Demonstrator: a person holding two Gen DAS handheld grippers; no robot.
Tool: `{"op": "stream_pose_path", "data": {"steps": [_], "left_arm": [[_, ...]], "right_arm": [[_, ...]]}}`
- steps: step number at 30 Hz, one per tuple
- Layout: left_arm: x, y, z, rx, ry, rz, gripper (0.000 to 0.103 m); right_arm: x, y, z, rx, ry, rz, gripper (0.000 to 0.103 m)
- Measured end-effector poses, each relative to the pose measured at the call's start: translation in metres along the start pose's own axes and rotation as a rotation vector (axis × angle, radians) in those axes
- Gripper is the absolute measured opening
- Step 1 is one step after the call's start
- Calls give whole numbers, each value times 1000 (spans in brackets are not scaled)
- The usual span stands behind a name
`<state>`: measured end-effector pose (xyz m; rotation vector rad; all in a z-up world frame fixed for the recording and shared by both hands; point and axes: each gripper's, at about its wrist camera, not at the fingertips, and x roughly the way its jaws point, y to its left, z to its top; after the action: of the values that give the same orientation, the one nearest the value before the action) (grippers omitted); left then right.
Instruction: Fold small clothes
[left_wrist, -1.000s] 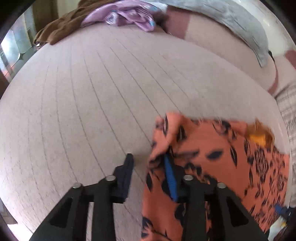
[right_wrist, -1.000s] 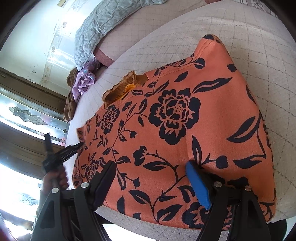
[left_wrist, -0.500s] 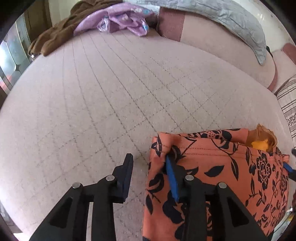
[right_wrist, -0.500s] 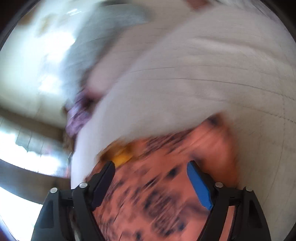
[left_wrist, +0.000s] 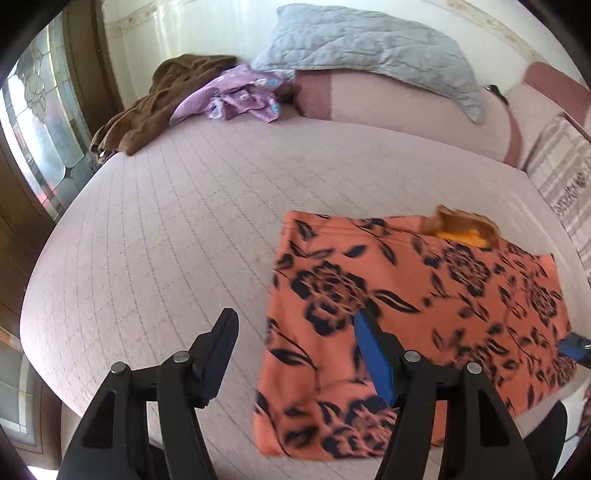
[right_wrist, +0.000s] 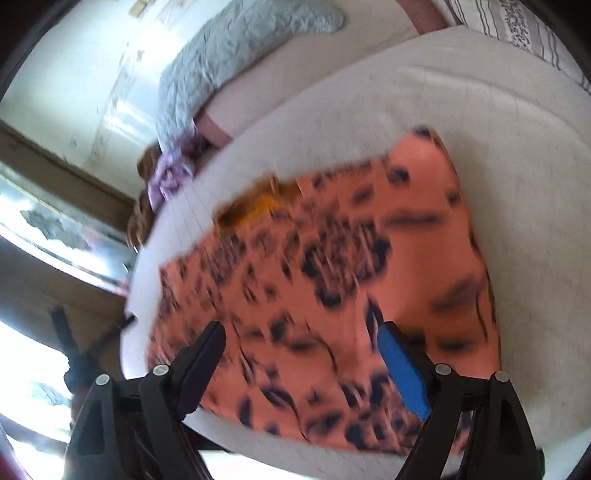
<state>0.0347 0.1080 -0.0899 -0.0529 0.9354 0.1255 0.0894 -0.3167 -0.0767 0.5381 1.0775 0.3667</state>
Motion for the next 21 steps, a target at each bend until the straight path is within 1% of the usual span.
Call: {"op": "stream_pose_path", "data": {"steps": [2,3,4,5,7,8,9,10,11,12,13,14,17,19,21], "left_arm": [[-1,-9,-3,8,6,-12,66],[-5,-10,-5,9,-5,-18,66],[-17,-10,-9,9,-11,-17,66],[-20,-12,-11,14,-18,-15,66],[-25,-17,-15,18,-20,-19,66],[-25,-19,-16,17,-16,-22,66],[-27,-20,-18,15,-13,-24,66],[-27,-22,-20,13,-11,-29,66],[-28,-23,-21,14,-8,-30,66],[-29,-24,-22,17,-6,-28,66],[-32,-24,-24,20,-10,-28,66],[-35,-24,-26,21,-22,-27,66],[-32,-24,-27,11,-11,-13,66],[-29,-27,-30,-8,1,-25,66],[-27,-32,-33,-6,6,-39,66]], "right_arm": [[5,-10,-7,25,11,-16,87],[0,-10,-10,53,-2,-11,87],[-4,-8,-11,55,-10,-20,87],[-10,0,-11,32,-25,-31,87],[-22,16,-14,-22,-68,-5,87],[-24,21,-15,-34,-77,21,89],[-23,21,-16,-37,-78,41,91],[-18,17,-17,-28,-70,39,91],[-10,8,-17,-5,-52,8,91],[0,-4,-18,51,-12,-53,91],[4,-16,-21,125,7,-46,91],[-5,-18,-26,160,-36,10,91],[-24,-6,-35,128,-83,45,91],[-34,-8,-53,172,-102,97,91],[-33,-22,-75,255,-89,139,91]]}}
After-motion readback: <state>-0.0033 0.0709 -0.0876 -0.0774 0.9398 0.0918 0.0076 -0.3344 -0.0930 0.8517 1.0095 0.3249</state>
